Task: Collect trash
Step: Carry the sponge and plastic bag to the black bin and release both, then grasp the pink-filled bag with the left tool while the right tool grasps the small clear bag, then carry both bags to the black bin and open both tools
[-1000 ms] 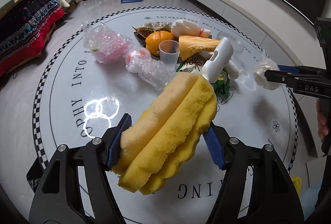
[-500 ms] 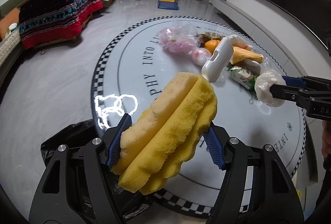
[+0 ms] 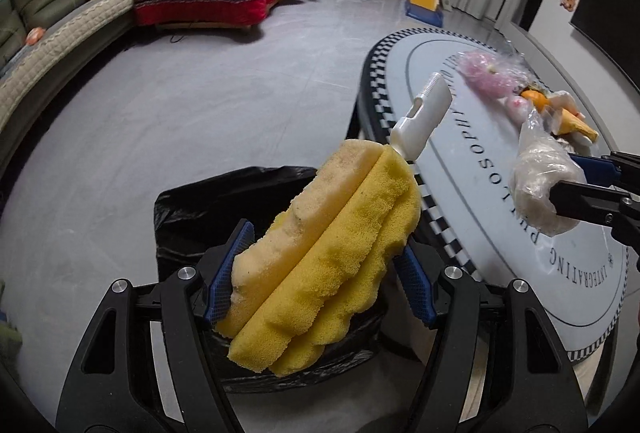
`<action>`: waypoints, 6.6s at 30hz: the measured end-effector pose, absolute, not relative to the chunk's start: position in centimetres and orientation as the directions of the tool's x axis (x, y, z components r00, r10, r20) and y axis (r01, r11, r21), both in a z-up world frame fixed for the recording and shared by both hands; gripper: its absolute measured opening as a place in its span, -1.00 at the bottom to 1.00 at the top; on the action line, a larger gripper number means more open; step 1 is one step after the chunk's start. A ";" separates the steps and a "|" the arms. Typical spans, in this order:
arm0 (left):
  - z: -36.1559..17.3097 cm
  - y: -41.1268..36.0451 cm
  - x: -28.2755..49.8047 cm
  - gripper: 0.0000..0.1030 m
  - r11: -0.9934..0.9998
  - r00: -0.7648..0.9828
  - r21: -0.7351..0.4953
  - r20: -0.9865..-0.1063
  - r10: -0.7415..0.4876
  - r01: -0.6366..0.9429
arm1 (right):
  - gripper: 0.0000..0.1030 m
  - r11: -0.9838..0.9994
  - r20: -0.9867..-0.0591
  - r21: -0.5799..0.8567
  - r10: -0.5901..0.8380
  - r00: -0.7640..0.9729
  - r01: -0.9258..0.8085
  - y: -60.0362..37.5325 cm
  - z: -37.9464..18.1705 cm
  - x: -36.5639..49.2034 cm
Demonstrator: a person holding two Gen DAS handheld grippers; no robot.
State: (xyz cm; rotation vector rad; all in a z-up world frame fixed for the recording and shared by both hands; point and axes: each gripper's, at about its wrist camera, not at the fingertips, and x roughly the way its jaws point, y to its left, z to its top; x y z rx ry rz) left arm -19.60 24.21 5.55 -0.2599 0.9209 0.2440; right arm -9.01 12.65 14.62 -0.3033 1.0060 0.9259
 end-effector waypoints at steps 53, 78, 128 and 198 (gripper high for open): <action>10.5 16.9 -4.6 0.88 0.986 0.624 -0.088 -0.781 0.020 -0.141 | 0.37 0.796 -0.851 0.158 0.411 0.329 -0.585 3.6 15.5 4.2; 11.6 14.4 10.7 0.88 0.983 0.587 -0.178 -0.801 -0.119 -0.043 | 0.18 0.854 -0.936 0.028 0.205 0.286 -0.519 2.9 6.8 14.7; 10.2 10.8 6.0 -0.14 0.985 0.543 -0.167 -0.832 -0.118 -0.042 | -0.75 0.857 -0.876 0.206 0.377 0.301 -0.472 -3.2 12.7 6.2; 4.2 31.5 -27.4 0.88 0.802 0.496 -0.024 -0.797 0.345 -0.596 | 0.21 0.529 -0.878 0.241 0.477 0.050 -0.814 22.8 10.1 -12.7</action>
